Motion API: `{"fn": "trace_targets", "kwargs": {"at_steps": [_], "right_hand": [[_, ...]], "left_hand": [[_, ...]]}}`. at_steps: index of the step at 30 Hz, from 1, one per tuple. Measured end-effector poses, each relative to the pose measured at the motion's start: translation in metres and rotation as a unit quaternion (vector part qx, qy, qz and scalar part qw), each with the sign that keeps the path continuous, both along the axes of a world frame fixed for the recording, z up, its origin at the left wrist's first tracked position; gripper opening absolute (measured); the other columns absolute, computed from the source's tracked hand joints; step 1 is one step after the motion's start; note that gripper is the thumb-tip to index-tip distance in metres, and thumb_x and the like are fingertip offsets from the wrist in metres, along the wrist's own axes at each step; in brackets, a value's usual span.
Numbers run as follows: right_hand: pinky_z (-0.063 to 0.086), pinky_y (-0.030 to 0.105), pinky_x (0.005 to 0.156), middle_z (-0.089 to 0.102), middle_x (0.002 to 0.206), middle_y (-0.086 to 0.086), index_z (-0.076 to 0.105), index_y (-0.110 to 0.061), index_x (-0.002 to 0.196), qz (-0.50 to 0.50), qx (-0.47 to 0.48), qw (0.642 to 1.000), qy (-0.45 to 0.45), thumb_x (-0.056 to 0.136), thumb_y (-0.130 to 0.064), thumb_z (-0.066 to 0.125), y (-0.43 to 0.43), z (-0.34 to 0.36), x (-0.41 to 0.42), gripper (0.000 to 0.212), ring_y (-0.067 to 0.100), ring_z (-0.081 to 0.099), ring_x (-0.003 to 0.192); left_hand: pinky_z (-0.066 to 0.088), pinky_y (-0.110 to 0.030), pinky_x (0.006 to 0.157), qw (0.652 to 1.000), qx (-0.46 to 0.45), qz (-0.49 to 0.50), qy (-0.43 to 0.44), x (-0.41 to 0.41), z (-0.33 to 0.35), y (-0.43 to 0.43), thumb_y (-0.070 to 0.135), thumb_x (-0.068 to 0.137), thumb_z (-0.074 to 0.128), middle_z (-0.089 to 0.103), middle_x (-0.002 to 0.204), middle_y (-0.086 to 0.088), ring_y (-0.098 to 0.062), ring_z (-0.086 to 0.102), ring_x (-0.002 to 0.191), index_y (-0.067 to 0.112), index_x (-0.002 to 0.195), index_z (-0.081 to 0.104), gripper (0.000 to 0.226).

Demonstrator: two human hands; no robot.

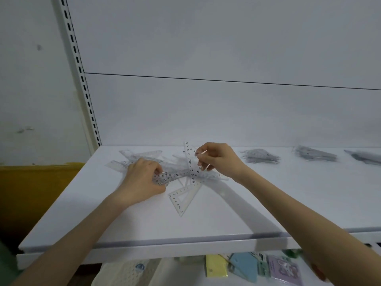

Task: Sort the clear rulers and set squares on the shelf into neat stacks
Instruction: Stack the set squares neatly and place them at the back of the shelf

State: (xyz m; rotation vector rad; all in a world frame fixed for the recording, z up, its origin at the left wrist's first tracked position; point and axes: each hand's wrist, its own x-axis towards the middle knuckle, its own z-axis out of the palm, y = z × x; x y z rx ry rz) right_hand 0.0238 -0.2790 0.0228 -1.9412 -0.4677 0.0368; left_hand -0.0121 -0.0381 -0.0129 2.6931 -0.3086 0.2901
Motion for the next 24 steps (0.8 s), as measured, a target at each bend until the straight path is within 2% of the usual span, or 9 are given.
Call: {"fn": "trace_targets", "kwargs": {"at_steps": [4,6,10,12,14,16,18,21,24], "right_hand": [[0.052,0.026,0.061,0.064,0.067,0.002,0.072,-0.016,0.097,0.01,-0.006,1.0,-0.002,0.094,-0.016,0.061,-0.003,-0.004,-0.007,0.011,0.016,0.058,0.063],[0.052,0.026,0.059,0.061,0.064,-0.001,0.072,-0.017,0.098,0.014,-0.015,1.0,0.004,0.095,-0.017,0.06,-0.006,-0.005,-0.012,0.013,0.014,0.057,0.062],[0.054,0.029,0.056,0.058,0.065,0.003,0.07,-0.015,0.103,0.011,-0.039,0.999,0.01,0.097,-0.015,0.054,-0.014,-0.002,-0.023,0.017,0.011,0.057,0.06],[0.053,0.03,0.053,0.055,0.066,0.004,0.069,-0.013,0.104,0.009,-0.044,0.999,0.01,0.098,-0.013,0.051,-0.019,0.0,-0.027,0.019,0.013,0.056,0.059],[0.053,0.031,0.053,0.051,0.066,0.003,0.068,-0.011,0.105,0.009,-0.048,0.999,0.011,0.099,-0.011,0.048,-0.025,0.001,-0.032,0.021,0.016,0.055,0.058],[0.054,0.032,0.053,0.046,0.066,0.0,0.066,-0.008,0.105,0.002,-0.045,0.999,0.015,0.101,-0.011,0.044,-0.03,0.001,-0.037,0.023,0.016,0.052,0.057],[0.052,0.03,0.05,0.041,0.068,-0.001,0.064,-0.008,0.104,-0.016,-0.052,0.998,0.019,0.102,-0.012,0.04,-0.037,0.0,-0.043,0.024,0.015,0.049,0.059],[0.043,0.024,0.045,0.038,0.071,0.0,0.062,-0.012,0.102,-0.054,-0.074,0.995,0.026,0.103,-0.014,0.036,-0.053,-0.002,-0.053,0.026,0.013,0.045,0.062],[0.037,0.022,0.046,0.041,0.078,-0.002,0.06,-0.017,0.098,-0.1,-0.046,0.992,0.065,0.103,-0.021,0.037,-0.076,-0.004,-0.062,0.024,0.012,0.043,0.065]], "left_hand": [[0.041,-0.03,0.08,0.998,-0.05,-0.021,-0.021,0.0,0.001,-0.006,0.018,0.074,0.07,0.056,0.088,0.01,-0.014,0.051,0.092,0.018,0.095,0.063,0.022],[0.043,-0.028,0.075,0.996,-0.077,-0.027,-0.026,0.001,0.001,-0.009,0.008,0.077,0.068,0.057,0.087,0.009,-0.015,0.052,0.085,0.018,0.095,0.065,0.021],[0.04,-0.009,0.066,0.974,-0.221,-0.018,-0.055,-0.001,0.014,-0.018,-0.005,0.079,0.066,0.063,0.083,0.001,-0.009,0.054,0.069,0.012,0.093,0.07,0.022],[0.045,-0.012,0.062,0.959,-0.278,-0.021,-0.044,-0.005,0.021,-0.022,-0.005,0.081,0.064,0.063,0.082,0.004,-0.004,0.054,0.066,0.014,0.09,0.07,0.023],[0.052,-0.022,0.057,0.951,-0.306,-0.038,-0.022,-0.009,0.026,-0.028,-0.005,0.084,0.062,0.062,0.083,0.002,-0.004,0.054,0.068,0.018,0.089,0.069,0.025],[0.053,-0.024,0.048,0.944,-0.326,-0.058,-0.004,-0.012,0.029,-0.035,-0.006,0.086,0.06,0.059,0.084,-0.001,-0.011,0.056,0.068,0.021,0.088,0.068,0.028],[0.048,-0.021,0.043,0.938,-0.337,-0.074,0.011,-0.013,0.031,-0.045,-0.005,0.087,0.059,0.058,0.083,0.0,-0.017,0.058,0.06,0.021,0.087,0.067,0.028],[0.045,-0.018,0.044,0.936,-0.339,-0.087,0.03,-0.01,0.029,-0.061,-0.005,0.087,0.058,0.062,0.083,-0.001,-0.013,0.058,0.047,0.019,0.086,0.068,0.027],[0.045,-0.018,0.051,0.937,-0.33,-0.097,0.058,-0.005,0.027,-0.084,0.003,0.082,0.068,0.066,0.085,-0.001,-0.011,0.056,0.046,0.023,0.086,0.07,0.021]]}}
